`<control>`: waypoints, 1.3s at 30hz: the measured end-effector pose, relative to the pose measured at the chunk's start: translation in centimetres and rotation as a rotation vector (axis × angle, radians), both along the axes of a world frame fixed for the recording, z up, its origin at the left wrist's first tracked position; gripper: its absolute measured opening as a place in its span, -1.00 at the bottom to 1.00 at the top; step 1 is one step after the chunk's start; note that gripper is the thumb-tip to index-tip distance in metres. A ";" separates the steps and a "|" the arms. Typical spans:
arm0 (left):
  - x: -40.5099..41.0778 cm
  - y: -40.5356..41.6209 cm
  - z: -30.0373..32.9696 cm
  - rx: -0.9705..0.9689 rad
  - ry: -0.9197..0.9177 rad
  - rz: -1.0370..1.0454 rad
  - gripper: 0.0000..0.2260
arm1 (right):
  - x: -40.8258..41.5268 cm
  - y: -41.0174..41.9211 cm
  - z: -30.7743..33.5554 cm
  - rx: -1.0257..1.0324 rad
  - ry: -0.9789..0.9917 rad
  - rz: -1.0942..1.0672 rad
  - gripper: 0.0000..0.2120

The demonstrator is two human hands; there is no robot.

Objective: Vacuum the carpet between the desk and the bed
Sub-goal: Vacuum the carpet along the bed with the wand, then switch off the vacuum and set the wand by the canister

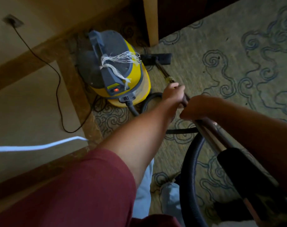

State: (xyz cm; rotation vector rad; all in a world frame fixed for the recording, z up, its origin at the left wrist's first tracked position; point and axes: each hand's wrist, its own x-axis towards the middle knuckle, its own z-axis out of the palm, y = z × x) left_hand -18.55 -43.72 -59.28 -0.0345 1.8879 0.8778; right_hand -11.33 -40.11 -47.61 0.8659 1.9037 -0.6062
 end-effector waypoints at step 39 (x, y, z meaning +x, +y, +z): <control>-18.6 -9.3 -3.6 0.187 -0.296 1.436 -0.33 | -1.5 -2.0 -2.7 -0.163 -0.216 0.035 -0.68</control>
